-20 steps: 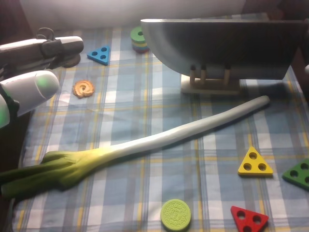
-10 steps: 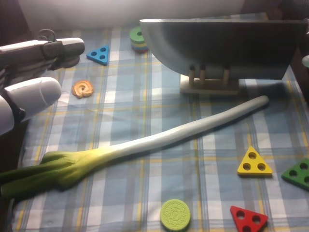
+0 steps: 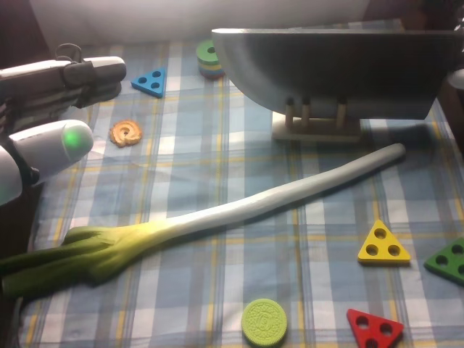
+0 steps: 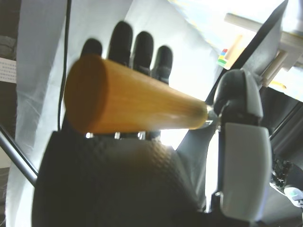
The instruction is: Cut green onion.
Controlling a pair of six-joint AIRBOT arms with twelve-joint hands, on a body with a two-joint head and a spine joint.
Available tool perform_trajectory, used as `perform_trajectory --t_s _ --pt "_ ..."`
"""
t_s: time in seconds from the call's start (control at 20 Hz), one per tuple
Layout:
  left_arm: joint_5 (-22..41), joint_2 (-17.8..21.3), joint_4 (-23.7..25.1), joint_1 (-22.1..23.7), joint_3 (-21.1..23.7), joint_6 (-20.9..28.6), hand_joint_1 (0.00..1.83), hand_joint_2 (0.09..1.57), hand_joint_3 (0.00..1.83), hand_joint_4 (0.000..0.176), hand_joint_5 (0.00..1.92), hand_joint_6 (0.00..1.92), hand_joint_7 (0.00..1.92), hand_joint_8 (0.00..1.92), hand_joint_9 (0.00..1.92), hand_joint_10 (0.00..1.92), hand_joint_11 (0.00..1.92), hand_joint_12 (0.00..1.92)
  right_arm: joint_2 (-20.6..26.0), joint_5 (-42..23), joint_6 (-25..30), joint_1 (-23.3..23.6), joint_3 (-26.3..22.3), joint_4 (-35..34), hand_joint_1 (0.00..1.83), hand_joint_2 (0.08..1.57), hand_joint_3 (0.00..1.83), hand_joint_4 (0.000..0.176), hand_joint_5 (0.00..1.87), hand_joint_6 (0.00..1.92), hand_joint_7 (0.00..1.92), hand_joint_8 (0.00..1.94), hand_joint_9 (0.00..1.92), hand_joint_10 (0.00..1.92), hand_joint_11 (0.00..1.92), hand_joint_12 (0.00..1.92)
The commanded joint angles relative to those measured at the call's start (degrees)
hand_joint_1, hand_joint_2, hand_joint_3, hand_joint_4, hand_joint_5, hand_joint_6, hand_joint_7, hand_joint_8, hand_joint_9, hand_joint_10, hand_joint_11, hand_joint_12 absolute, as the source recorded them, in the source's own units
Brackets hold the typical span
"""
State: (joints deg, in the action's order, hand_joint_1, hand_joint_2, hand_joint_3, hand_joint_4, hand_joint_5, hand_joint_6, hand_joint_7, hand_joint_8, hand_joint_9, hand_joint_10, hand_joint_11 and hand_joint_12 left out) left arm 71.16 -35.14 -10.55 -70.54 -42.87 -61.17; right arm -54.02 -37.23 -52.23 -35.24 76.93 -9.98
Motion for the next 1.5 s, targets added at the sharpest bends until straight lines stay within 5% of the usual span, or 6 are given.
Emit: perform_trajectory --t_s 0.0,0.3,0.6,0.7,0.9,1.45 --pt "6.62 -0.39 -0.63 0.18 -0.38 0.78 0.53 1.37 0.0 0.077 0.47 0.0 0.43 0.0 0.36 0.0 0.0 0.64 0.32 -6.66 -0.28 0.61 0.57 -0.8 0.71 1.06 0.0 0.055 0.67 1.66 0.69 1.89 0.8 1.91 0.89 1.92" --pt "6.65 -0.41 -0.75 -0.16 -0.47 0.91 0.54 1.37 0.0 0.076 0.46 0.0 0.48 0.0 0.4 0.01 0.0 0.7 -0.1 -6.7 -1.72 1.1 0.55 -0.97 0.88 1.13 0.01 0.174 1.02 1.92 1.19 1.94 1.31 1.92 1.36 1.92" --pt "6.74 -0.47 -1.03 -0.45 -0.52 0.93 0.45 1.4 0.0 0.079 0.45 0.0 0.46 0.0 0.38 0.0 0.0 0.69 -0.19 -8.01 -1.72 1.46 0.19 -1.22 0.69 1.29 0.01 0.168 1.18 1.92 1.46 1.94 1.56 1.92 1.59 1.92" --pt "6.73 -0.54 -1.1 -0.5 -0.56 0.93 0.46 1.39 0.0 0.068 0.47 0.0 0.49 0.01 0.4 0.01 0.0 0.73 -0.18 -8.9 -1.72 1.55 -0.08 -1.24 0.46 1.36 0.01 0.075 1.25 1.92 1.49 1.94 1.6 1.92 1.64 1.92" --pt "6.73 -0.7 -1.46 -0.78 -0.59 0.93 0.49 1.37 0.0 0.067 0.48 0.0 0.53 0.0 0.43 0.0 0.0 0.8 -0.09 -9.81 -1.72 1.58 -0.42 -1.25 0.22 1.39 0.01 0.039 1.12 1.92 1.31 1.94 1.38 1.92 1.42 1.92" --pt "6.75 -1.25 -2.01 -1.11 -0.71 0.93 0.41 1.4 0.0 0.063 0.47 0.0 0.52 0.01 0.4 0.0 0.0 0.73 1.31 -11.51 -1.72 1.81 -1.6 -1.17 0.07 1.46 0.0 0.133 1.08 1.92 1.26 1.94 1.36 1.92 1.42 1.92"
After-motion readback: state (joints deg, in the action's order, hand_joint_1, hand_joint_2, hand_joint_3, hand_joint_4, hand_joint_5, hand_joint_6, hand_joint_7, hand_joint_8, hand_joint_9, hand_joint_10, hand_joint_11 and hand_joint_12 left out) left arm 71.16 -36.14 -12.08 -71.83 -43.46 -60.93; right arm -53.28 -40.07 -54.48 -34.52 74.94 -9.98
